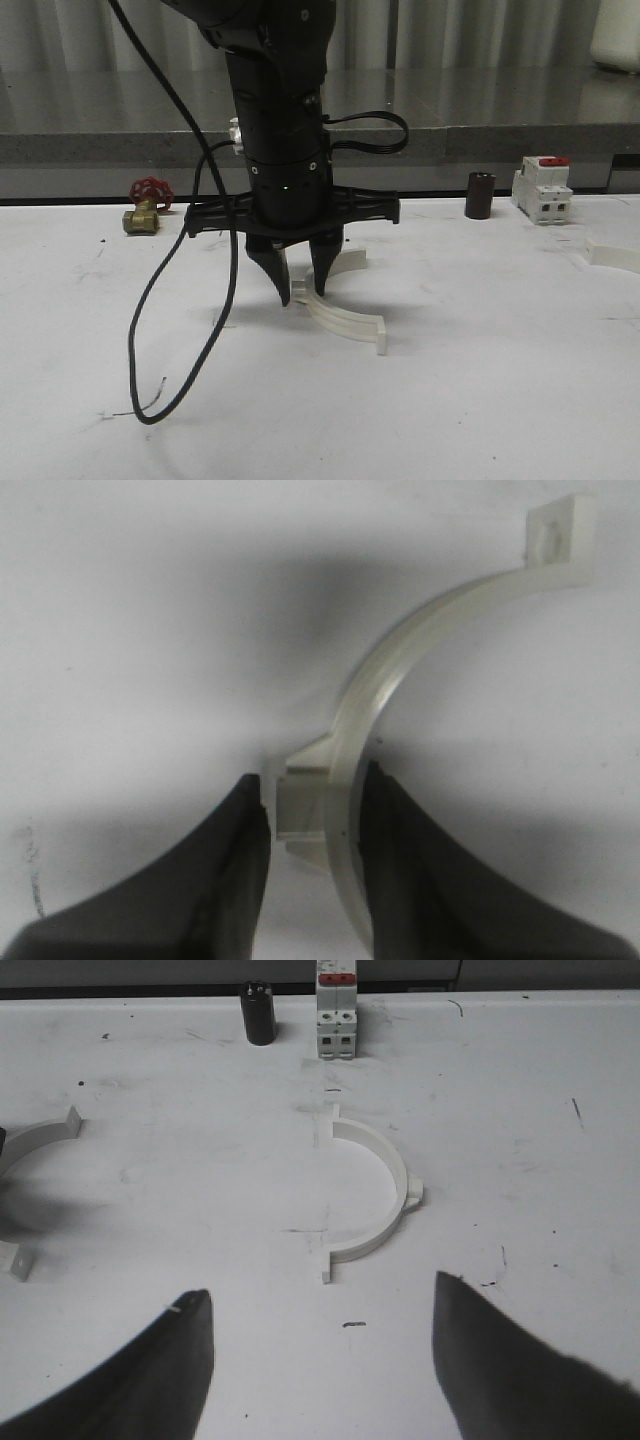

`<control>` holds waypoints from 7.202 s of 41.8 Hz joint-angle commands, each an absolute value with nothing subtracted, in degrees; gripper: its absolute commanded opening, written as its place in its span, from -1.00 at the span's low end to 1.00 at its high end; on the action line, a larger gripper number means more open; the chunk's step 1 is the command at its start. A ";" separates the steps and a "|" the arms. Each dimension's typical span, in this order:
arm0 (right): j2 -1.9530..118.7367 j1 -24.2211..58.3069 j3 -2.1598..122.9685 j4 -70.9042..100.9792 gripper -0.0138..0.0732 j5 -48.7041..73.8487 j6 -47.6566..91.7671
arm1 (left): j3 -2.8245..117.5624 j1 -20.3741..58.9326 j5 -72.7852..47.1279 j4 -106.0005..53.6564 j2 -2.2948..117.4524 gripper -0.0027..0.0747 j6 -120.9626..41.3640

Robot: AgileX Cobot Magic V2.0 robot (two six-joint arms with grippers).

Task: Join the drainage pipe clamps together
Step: 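Open the left gripper and raise it away from the clamp, then move the right gripper over the other white half-ring clamp, then grasp the second clamp's end tab with the right gripper and lift, then lower the clamp against the placed half, closing the ring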

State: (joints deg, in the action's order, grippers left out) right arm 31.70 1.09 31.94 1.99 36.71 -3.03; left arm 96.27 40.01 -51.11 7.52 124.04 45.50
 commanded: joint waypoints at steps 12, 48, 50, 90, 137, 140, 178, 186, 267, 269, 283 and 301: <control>32.22 0.79 33.49 1.36 0.47 33.08 -2.66 | 98.07 40.55 -50.11 7.85 118.77 -0.33 44.41; 32.22 0.79 33.49 1.36 0.47 33.08 -2.66 | 63.65 37.57 -39.97 0.79 66.25 -0.33 -5.35; 32.22 0.79 33.49 1.36 0.47 33.08 -2.66 | 60.35 37.57 -39.05 0.00 63.09 -0.33 -5.35; 32.22 0.79 33.49 1.92 0.47 30.43 -2.66 | 39.42 37.57 -39.51 -2.09 34.24 -0.33 -5.35; 85.92 -6.26 62.84 -1.01 0.47 46.20 -2.22 | 39.42 37.57 -39.41 -2.09 34.24 -0.34 -5.35; 89.33 -6.26 64.34 -1.68 0.47 45.18 -2.22 | 39.42 37.57 -39.41 -2.09 34.24 -0.34 -5.35; 109.43 -6.33 77.05 -3.44 -0.17 49.61 -2.12 | 39.42 37.57 -39.41 -2.09 34.24 -0.34 -5.35; 108.50 -6.33 77.06 -2.49 -0.17 50.34 -2.12 | 39.42 37.57 -39.41 -2.09 34.24 -0.34 -5.35; 97.97 21.78 80.99 -10.03 -0.36 57.01 -32.66 | 39.42 37.57 -39.41 -2.09 34.24 -0.34 -5.35; 99.28 21.99 80.99 -10.03 -0.36 56.18 -34.00 | 39.42 37.57 -39.41 -2.09 34.24 -0.34 -5.35; 105.89 23.50 81.04 -7.47 -0.36 52.16 -34.71 | 39.42 37.57 -39.41 -2.09 34.24 -0.34 -5.35; 110.41 24.45 83.82 -6.17 -0.36 51.43 -34.71 | 39.42 37.57 -39.41 -2.09 34.24 -0.34 -5.35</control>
State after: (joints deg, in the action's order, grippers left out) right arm 113.10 24.12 81.87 -6.01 52.41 -34.59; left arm 37.79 37.62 -43.13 -1.50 34.22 -5.44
